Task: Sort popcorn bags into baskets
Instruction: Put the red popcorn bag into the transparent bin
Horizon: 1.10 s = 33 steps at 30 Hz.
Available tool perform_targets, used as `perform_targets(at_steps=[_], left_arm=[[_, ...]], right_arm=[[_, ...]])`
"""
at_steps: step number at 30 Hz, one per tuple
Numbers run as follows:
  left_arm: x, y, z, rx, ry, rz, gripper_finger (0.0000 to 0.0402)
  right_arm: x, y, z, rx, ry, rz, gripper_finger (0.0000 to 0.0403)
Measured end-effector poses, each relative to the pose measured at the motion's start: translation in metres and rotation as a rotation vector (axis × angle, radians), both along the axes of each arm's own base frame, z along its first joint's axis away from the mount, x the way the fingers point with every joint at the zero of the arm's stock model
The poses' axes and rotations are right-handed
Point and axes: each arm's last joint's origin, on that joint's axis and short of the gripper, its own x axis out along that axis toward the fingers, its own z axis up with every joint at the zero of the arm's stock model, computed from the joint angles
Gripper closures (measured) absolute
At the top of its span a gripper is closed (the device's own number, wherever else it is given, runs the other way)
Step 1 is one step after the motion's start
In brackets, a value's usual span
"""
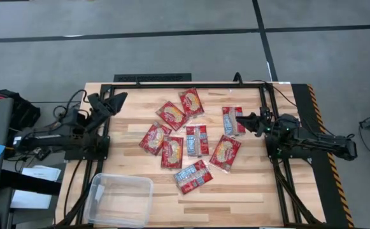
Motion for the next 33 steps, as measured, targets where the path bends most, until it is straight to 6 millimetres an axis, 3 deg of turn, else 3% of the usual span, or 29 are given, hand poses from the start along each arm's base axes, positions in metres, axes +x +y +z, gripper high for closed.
perform_targets(at_steps=[7,11,16,21,25,28,33], left_arm=[[0.028,0.001,0.05,0.105,0.221,-0.044,0.0158],[0.043,0.003,0.073,0.104,0.381,-0.086,0.0136],[0.056,0.009,0.096,0.129,0.564,-0.145,0.0127],[0.06,0.019,0.118,0.129,0.689,-0.215,0.0127],[0.059,0.029,0.121,0.031,0.893,-0.225,0.0127],[0.058,0.039,0.115,-0.04,1.066,-0.196,0.0127],[0.072,0.053,0.092,-0.114,1.256,-0.233,0.0127]], right_arm=[[-0.001,-0.001,0.002,-0.005,-0.019,-0.049,0.0213],[-0.003,-0.001,0.014,-0.059,-0.11,-0.056,0.0213],[-0.013,0.002,0.057,-0.204,-0.081,-0.088,0.0208],[-0.028,0.006,0.115,-0.374,0.172,-0.098,0.0204],[-0.026,0.004,0.142,-0.402,0.486,-0.07,0.0203],[-0.015,0.001,0.156,-0.393,0.622,-0.037,0.0196],[0.014,-0.006,0.153,-0.367,0.775,0.025,0.0161]])
